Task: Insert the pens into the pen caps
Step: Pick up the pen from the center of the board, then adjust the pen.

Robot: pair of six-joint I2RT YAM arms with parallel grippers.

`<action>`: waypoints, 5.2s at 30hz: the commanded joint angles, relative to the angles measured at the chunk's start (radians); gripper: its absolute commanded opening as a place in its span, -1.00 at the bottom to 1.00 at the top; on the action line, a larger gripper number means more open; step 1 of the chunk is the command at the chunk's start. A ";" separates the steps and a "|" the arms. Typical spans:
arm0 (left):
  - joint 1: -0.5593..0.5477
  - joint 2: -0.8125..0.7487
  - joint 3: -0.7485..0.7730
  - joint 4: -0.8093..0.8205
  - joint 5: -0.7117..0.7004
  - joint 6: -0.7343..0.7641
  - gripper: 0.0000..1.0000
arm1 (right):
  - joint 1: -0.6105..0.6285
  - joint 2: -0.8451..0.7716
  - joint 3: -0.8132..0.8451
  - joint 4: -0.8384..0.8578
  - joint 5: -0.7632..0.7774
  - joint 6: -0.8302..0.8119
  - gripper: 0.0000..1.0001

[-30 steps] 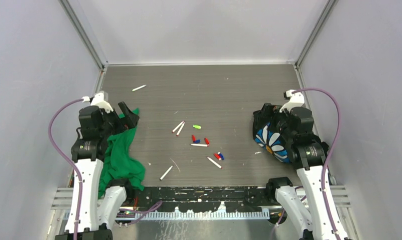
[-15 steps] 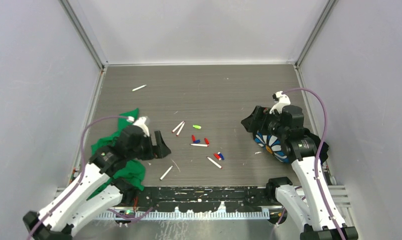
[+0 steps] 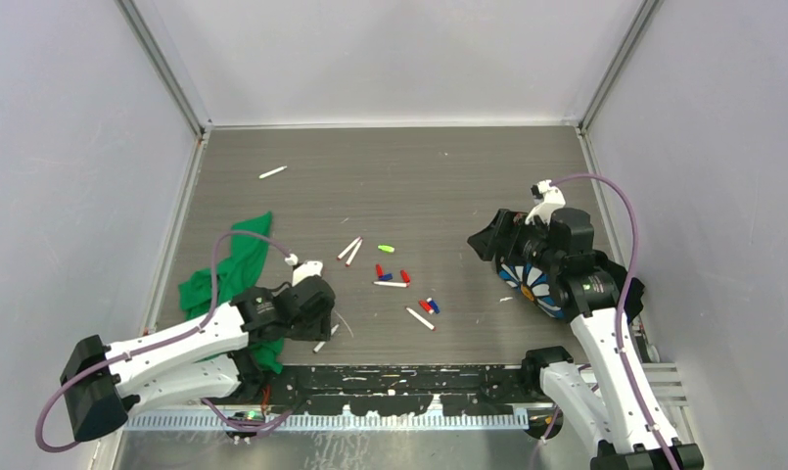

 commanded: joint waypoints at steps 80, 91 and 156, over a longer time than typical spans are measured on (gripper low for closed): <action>-0.087 -0.102 -0.030 0.938 0.489 0.022 -1.00 | 0.575 0.038 -0.110 0.521 -0.124 0.573 0.29; -0.087 -0.123 -0.023 0.925 0.499 0.020 -1.00 | 0.604 0.050 -0.102 0.518 -0.160 0.557 -0.05; -0.071 -0.033 -0.042 1.006 0.341 -0.097 -0.99 | 0.657 0.061 -0.148 0.552 -0.111 0.545 -0.93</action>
